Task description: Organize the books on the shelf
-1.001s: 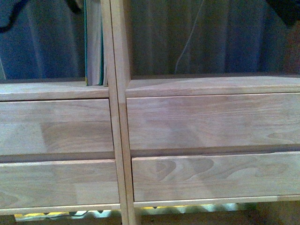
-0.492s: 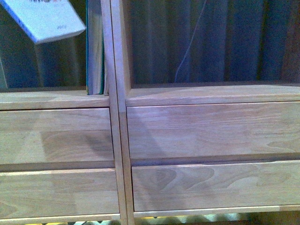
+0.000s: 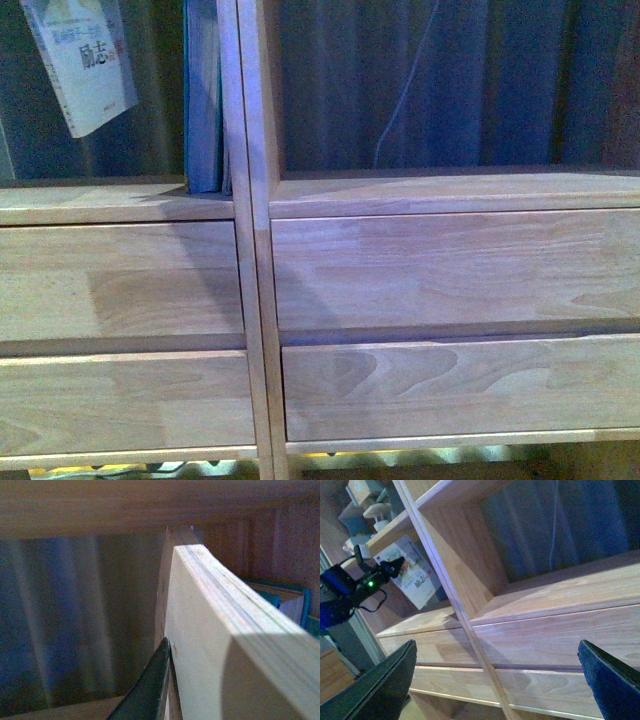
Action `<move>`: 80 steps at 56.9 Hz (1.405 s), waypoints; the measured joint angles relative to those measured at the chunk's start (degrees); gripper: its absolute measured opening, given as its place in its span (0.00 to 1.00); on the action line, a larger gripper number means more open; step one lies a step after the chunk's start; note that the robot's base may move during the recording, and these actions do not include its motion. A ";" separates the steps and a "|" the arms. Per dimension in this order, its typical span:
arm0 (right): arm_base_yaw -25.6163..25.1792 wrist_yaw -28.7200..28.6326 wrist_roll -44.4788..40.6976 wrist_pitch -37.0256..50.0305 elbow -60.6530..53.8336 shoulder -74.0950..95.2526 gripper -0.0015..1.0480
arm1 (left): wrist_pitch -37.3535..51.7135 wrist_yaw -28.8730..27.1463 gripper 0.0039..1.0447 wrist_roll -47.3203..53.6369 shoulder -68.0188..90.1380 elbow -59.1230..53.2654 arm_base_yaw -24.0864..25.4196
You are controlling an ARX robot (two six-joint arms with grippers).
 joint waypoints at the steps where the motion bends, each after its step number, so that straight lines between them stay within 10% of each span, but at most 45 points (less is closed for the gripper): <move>1: -0.26 -0.09 0.00 0.00 -0.07 -0.28 0.93 | -0.22 -0.07 0.16 0.07 0.31 0.44 -0.15; 65: -1.75 -3.91 9.29 8.90 -1.88 -7.82 0.93 | -17.53 -2.45 0.16 4.79 21.68 27.65 -2.27; 80: -1.75 -3.91 10.36 11.30 -1.97 -7.50 0.93 | -16.94 -0.74 0.60 3.50 20.94 19.74 -3.39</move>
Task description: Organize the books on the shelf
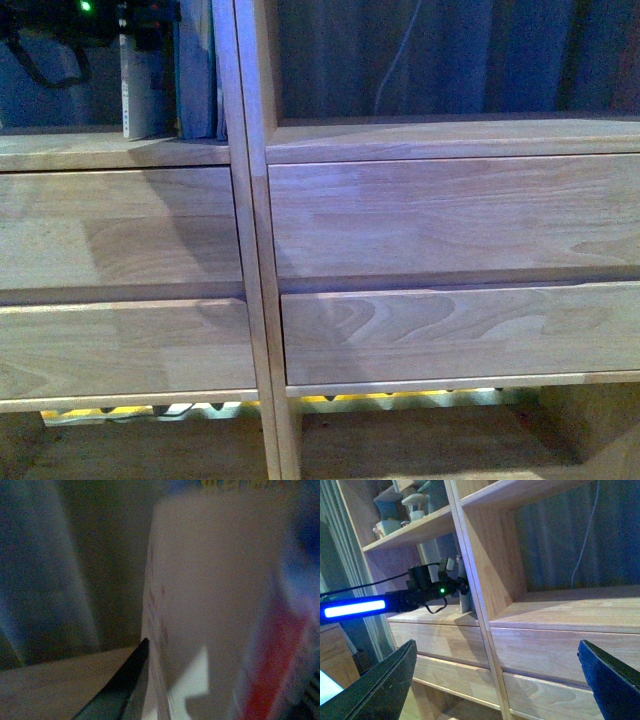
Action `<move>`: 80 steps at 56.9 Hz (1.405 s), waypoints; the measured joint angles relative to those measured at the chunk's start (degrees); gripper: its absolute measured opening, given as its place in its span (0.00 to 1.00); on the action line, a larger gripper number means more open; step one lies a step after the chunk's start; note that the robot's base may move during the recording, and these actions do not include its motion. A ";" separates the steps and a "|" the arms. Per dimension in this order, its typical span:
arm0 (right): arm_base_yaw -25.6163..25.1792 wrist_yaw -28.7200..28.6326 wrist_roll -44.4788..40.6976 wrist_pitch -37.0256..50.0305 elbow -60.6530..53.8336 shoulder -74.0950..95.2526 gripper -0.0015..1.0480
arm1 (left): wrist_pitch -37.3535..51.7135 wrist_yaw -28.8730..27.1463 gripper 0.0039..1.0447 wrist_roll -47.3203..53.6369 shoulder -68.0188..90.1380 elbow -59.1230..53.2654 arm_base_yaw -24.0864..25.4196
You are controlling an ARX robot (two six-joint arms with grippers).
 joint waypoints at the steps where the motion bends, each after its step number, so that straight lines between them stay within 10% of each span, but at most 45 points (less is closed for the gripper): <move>1: 0.00 0.00 0.04 0.11 0.00 0.02 0.93 | 0.28 0.00 0.62 -0.02 -0.20 -0.59 -0.02; 14: 0.07 0.04 1.57 2.51 0.00 0.63 0.93 | 6.51 1.03 0.95 -1.44 -8.33 -15.12 0.42; 34: 0.46 1.16 2.71 2.47 0.52 0.92 0.93 | 19.85 6.62 0.94 -4.94 -35.43 -53.79 2.56; 61: 3.61 15.87 -38.29 -58.07 3.28 -12.52 0.93 | 12.44 21.16 0.94 -16.79 -85.07 -88.11 22.12; 69: 6.82 25.51 -48.81 -69.09 3.37 -15.98 0.84 | -9.14 3.13 0.71 -9.29 -102.73 -94.05 18.56; 80: 18.03 41.24 -61.16 -77.72 -1.38 -23.74 0.54 | -8.68 -3.91 0.39 -6.10 -109.59 -103.75 13.46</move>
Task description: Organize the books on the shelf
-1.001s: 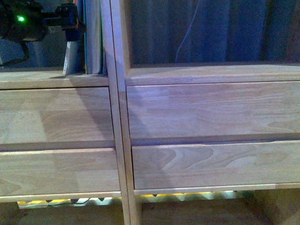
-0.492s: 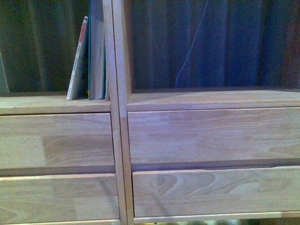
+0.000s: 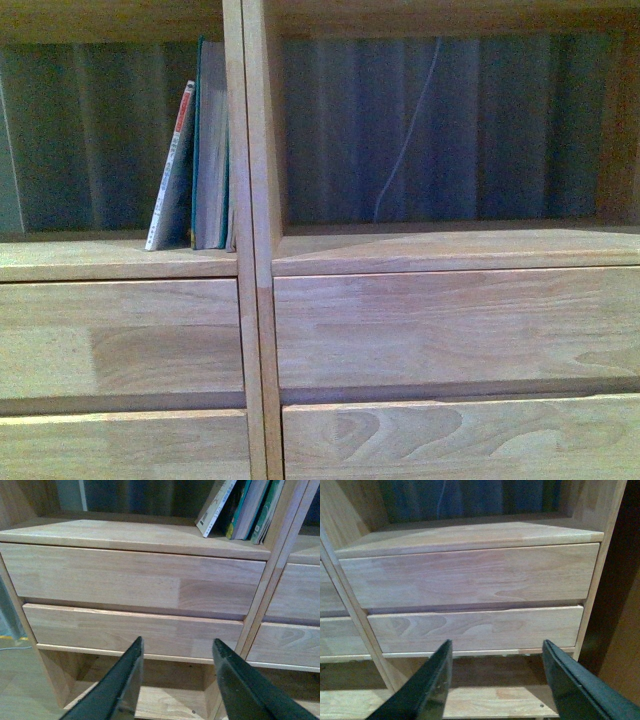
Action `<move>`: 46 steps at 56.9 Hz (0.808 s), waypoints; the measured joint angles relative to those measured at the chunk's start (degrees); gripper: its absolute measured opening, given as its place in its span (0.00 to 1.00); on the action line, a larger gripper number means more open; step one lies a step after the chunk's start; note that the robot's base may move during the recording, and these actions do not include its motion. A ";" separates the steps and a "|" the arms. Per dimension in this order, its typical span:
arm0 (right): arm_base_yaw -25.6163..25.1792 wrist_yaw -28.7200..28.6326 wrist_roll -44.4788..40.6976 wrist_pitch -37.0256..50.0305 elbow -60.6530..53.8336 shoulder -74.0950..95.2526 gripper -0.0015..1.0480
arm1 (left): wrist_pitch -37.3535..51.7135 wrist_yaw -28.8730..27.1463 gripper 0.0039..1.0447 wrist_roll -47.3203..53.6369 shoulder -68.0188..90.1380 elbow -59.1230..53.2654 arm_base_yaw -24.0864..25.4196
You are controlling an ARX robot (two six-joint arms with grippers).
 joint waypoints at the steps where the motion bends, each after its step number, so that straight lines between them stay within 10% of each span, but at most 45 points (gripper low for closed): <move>1: 1.09 1.16 -0.28 -0.02 -0.63 -0.57 0.50 | 0.11 -0.24 0.37 0.04 -0.26 -0.42 -0.24; 12: 9.97 9.70 -2.10 -0.02 -5.49 -5.09 0.19 | 1.68 -9.09 0.03 0.44 -4.79 -6.23 -7.93; 18: 13.73 13.25 -2.84 0.00 -7.54 -6.93 0.02 | 2.23 -9.33 0.02 0.66 -6.43 -8.48 -10.05; 31: 25.90 24.68 -2.86 0.09 -11.06 -10.40 0.03 | -2.19 -9.94 0.02 0.68 -15.23 -12.39 -10.34; 46: 26.49 25.51 -2.84 0.52 -12.94 -12.04 0.03 | -1.84 -9.90 0.02 0.68 -17.25 -15.15 -10.40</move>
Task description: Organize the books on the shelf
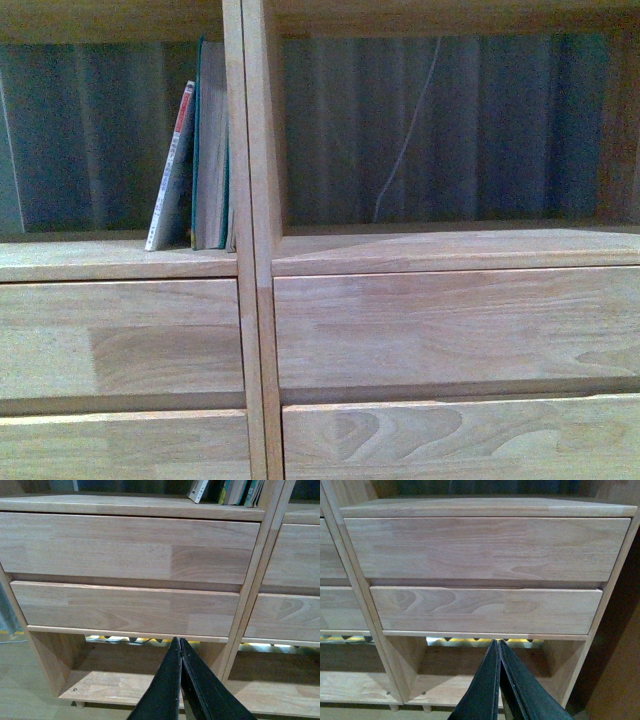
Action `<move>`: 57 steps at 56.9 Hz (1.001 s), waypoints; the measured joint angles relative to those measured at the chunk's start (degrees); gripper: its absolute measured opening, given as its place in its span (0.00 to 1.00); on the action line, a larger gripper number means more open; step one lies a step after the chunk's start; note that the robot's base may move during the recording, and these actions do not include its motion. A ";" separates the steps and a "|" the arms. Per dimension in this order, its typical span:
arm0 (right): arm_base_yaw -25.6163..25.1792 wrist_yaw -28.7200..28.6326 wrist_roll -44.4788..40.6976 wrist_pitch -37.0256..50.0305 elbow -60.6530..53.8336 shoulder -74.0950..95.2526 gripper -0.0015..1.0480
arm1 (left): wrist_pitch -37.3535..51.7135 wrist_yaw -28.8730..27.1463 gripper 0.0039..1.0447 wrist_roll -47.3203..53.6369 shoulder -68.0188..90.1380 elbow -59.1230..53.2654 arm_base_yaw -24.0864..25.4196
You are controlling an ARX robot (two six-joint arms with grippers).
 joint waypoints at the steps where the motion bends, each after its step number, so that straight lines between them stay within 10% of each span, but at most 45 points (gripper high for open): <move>1: 0.00 0.00 0.00 0.07 -0.15 -0.11 0.03 | 0.00 0.00 0.02 0.00 -0.09 -0.11 0.00; 44: 0.02 0.02 0.00 0.44 -2.78 -3.04 0.03 | 0.50 0.00 0.02 0.00 -3.56 -3.78 0.00; 57: 0.02 0.02 -0.11 0.44 -2.78 -3.06 0.37 | 0.50 0.00 0.39 0.00 -3.56 -3.78 0.00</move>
